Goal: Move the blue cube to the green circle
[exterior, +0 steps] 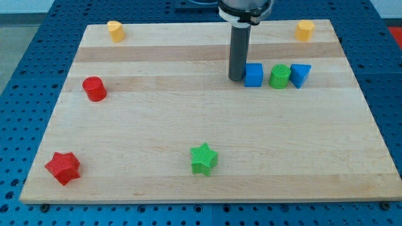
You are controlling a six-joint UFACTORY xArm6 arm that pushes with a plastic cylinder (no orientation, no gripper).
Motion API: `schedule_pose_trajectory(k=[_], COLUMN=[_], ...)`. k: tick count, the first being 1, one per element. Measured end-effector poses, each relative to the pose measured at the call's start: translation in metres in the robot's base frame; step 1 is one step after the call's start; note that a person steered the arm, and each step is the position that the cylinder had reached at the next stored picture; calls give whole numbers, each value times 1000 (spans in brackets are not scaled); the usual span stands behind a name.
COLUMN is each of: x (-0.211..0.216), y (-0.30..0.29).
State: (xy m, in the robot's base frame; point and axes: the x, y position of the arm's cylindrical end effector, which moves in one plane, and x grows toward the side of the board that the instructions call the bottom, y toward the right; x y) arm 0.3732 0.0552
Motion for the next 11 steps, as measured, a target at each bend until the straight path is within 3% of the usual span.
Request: schedule_pose_trajectory(k=[11], x=[-1], y=[25])
